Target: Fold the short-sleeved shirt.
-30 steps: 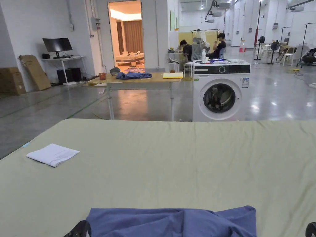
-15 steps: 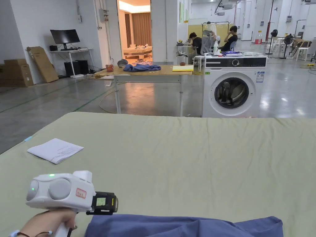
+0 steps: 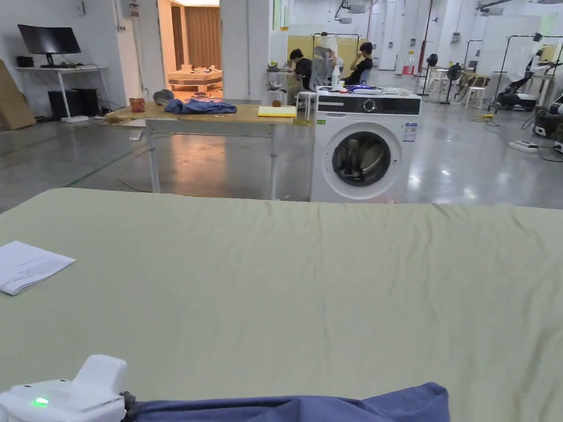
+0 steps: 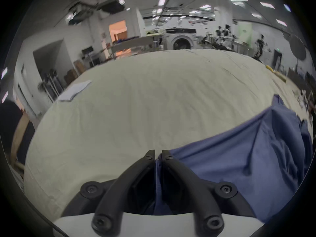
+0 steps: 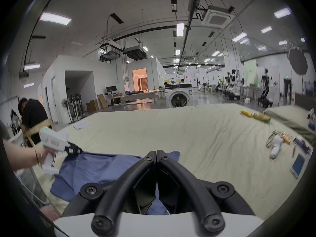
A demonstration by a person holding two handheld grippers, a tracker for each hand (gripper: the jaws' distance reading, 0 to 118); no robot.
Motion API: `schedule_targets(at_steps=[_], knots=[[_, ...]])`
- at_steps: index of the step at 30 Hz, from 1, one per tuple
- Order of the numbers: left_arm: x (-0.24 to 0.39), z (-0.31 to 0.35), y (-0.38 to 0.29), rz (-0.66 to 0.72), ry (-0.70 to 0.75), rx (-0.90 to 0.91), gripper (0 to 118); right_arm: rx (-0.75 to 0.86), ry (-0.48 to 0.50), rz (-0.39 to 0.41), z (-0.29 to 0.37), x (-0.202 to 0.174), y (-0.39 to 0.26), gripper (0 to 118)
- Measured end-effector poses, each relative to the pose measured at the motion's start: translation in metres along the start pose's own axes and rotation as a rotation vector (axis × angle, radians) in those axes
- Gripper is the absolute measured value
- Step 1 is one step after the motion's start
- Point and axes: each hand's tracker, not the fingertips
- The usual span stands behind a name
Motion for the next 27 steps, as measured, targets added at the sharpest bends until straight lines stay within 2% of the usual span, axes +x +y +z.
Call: schedule_targets(at_steps=[3, 6, 8, 10, 11, 14, 15, 18, 21, 22, 23, 24, 25, 27], knots=[[0.000, 0.020, -0.004, 0.062, -0.039, 0.095, 0, -0.070, 0.055, -0.036, -0.038, 0.017, 0.017, 0], [-0.009, 0.054, 0.001, 0.142, -0.058, 0.244, 0, -0.273, 0.080, -0.162, -0.100, 0.045, 0.032, 0], [-0.018, 0.071, 0.009, 0.162, -0.073, 0.280, 0, -0.410, 0.057, -0.252, -0.139, 0.059, 0.035, 5], [-0.019, 0.081, 0.010, 0.145, -0.077, 0.269, 0, -0.522, 0.021, -0.202, -0.175, 0.069, 0.035, 9], [-0.019, 0.087, 0.014, 0.129, -0.078, 0.268, 0, -0.591, 0.013, -0.190, -0.193, 0.072, 0.033, 31], [-0.021, 0.098, 0.016, 0.116, -0.076, 0.271, 0, -0.672, -0.038, -0.182, -0.230, 0.073, 0.022, 111], [-0.022, 0.101, 0.018, 0.123, -0.080, 0.271, 0, -0.698, -0.046, -0.186, -0.241, 0.074, 0.017, 118], [-0.024, 0.102, 0.018, 0.141, -0.081, 0.253, 0, -0.730, -0.078, -0.198, -0.265, 0.069, 0.008, 116], [-0.025, 0.099, 0.018, 0.134, -0.077, 0.231, 0, -0.814, -0.054, -0.210, -0.280, 0.058, -0.002, 114], [-0.025, 0.097, 0.017, 0.121, -0.068, 0.217, 0, -0.866, -0.061, -0.180, -0.279, 0.053, -0.004, 113], [-0.025, 0.096, 0.016, 0.115, -0.060, 0.203, 0, -0.909, -0.092, -0.063, -0.278, 0.043, -0.002, 109], [-0.025, 0.094, 0.017, 0.117, -0.061, 0.191, 0, -0.917, -0.095, 0.073, -0.277, 0.033, 0.000, 103], [-0.026, 0.093, 0.017, 0.123, -0.067, 0.180, 0, -0.903, -0.082, 0.166, -0.273, 0.027, 0.002, 92], [-0.028, 0.092, 0.015, 0.139, -0.074, 0.158, 0, -0.841, -0.013, 0.147, -0.260, 0.020, 0.014, 49]])
